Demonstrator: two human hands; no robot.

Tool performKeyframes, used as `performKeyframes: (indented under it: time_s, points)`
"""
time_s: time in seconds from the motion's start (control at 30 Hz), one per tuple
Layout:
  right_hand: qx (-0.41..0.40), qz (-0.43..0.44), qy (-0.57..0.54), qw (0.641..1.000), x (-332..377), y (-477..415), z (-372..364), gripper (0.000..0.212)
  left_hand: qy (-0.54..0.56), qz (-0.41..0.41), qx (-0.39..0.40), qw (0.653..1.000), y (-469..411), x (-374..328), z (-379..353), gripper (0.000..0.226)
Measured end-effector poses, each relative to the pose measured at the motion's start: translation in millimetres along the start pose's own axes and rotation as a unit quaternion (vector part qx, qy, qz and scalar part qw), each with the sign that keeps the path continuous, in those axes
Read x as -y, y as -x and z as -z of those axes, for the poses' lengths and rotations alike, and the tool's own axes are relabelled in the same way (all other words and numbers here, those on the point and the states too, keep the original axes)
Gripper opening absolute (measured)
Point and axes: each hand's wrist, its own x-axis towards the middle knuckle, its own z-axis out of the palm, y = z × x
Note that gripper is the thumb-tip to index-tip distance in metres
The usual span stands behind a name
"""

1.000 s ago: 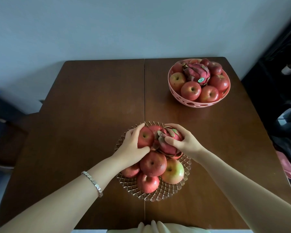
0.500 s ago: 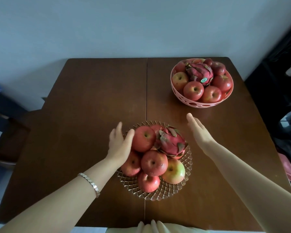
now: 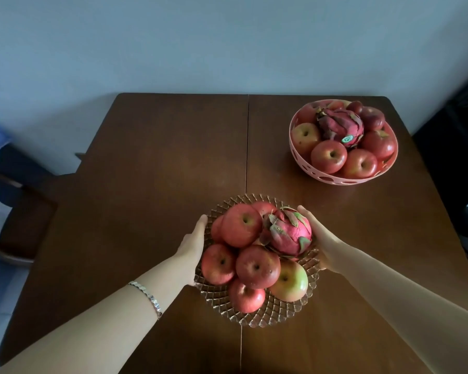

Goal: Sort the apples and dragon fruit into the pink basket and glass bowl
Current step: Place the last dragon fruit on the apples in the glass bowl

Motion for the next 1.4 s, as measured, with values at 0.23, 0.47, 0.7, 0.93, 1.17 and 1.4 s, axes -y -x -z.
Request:
performKeyframes:
  time_s: [0.23,0.47,0.7,0.93,1.17,1.4]
  points:
    - [-0.026,0.028,-0.053,0.998,82.3,-18.1,-12.4,0.099,0.001,-0.043,-0.018,0.999,-23.6,-95.4,1.4,0.090]
    - [-0.083,0.084,-0.121,0.986,135.2,-111.1,-19.1,0.111,-0.053,-0.137,-0.056,0.988,-57.0,-191.1,-4.3,0.087]
    - [-0.153,0.117,-0.177,0.965,168.7,-103.4,-49.9,0.093,-0.070,-0.135,-0.063,0.986,-82.1,-241.1,0.4,0.091]
    - [-0.235,0.174,-0.188,0.938,175.7,-118.3,-62.0,0.068,-0.058,-0.166,-0.060,0.982,-107.9,-256.9,-4.7,0.084]
    - [-0.237,0.283,-0.179,0.912,186.9,-107.0,-69.2,0.043,-0.063,-0.220,-0.072,0.971,-113.8,-250.2,-8.2,0.070]
    - [-0.200,0.427,-0.010,0.882,206.2,-83.2,-67.7,0.044,-0.100,-0.269,-0.096,0.953,-101.3,-235.7,-15.7,0.063]
